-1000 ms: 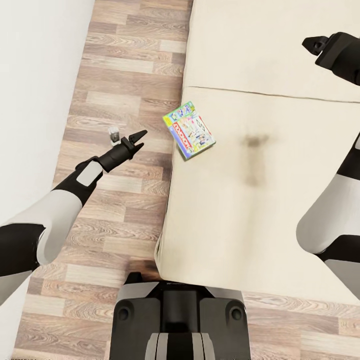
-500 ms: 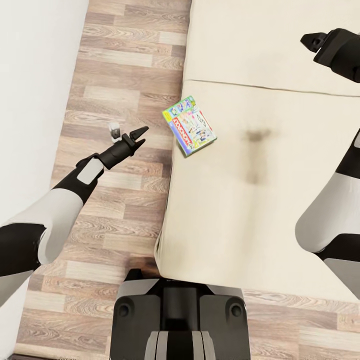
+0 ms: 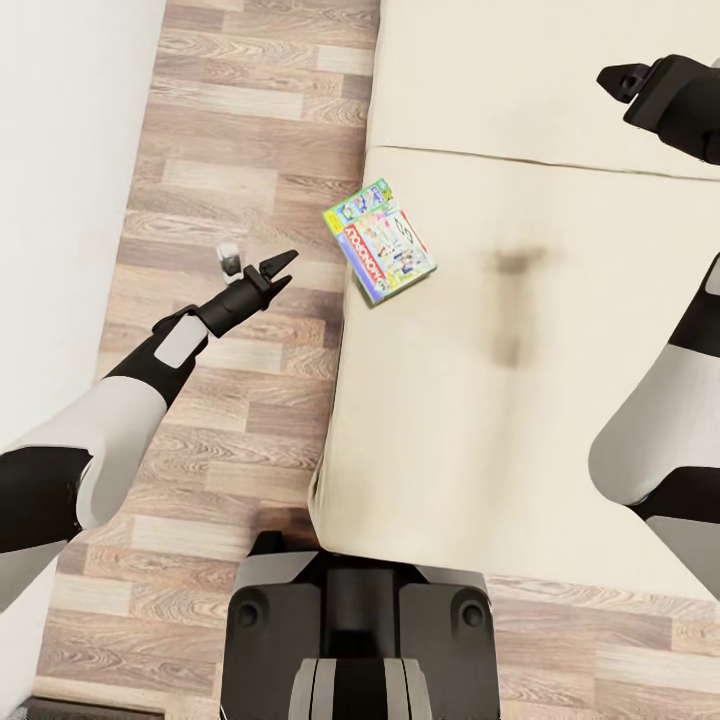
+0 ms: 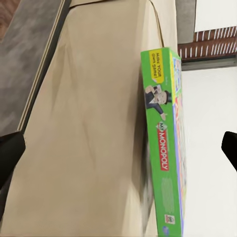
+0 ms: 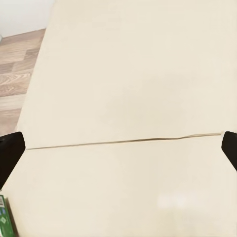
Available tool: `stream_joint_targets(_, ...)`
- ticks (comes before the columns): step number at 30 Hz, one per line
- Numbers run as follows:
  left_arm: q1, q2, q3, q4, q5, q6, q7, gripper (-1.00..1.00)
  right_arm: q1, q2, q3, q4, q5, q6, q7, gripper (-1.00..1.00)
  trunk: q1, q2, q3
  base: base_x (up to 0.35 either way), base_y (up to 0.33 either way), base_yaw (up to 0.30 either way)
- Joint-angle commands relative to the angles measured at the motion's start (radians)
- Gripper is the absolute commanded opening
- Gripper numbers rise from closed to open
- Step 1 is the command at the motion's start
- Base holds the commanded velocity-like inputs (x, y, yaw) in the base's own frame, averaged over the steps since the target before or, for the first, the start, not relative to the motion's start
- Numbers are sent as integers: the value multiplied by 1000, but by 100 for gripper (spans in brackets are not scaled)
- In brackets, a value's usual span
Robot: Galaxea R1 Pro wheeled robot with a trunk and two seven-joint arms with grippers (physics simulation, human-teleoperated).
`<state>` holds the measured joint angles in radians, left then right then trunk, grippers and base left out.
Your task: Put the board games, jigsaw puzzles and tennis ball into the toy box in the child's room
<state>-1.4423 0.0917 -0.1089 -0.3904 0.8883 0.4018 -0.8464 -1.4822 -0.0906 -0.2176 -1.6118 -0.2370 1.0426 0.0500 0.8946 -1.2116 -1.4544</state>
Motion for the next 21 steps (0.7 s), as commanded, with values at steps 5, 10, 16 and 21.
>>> stream_joint_targets(5, -1, 3, -5, 0, 11, 8, -8, 100, -3, 0, -1, 0, 2, 5, 5, 100, 0, 0, -9, 0, 0, 0)
stream_joint_targets(10, -11, 5, -5, 0, 11, 8, -14, 100, -9, 1, 0, 0, 1, 5, 5, 100, 0, 0, -17, 0, 0, 0)
stream_joint_targets(16, -30, 4, -5, -1, 11, 10, -18, 100, -15, 1, 0, 0, 1, 5, 5, 100, 0, 0, -26, 0, 0, 0)
stream_joint_targets(21, -46, 3, -5, -3, 11, 12, -31, 100, -13, 2, -1, 0, 1, 5, 5, 100, 0, 0, -31, 0, 0, 0)
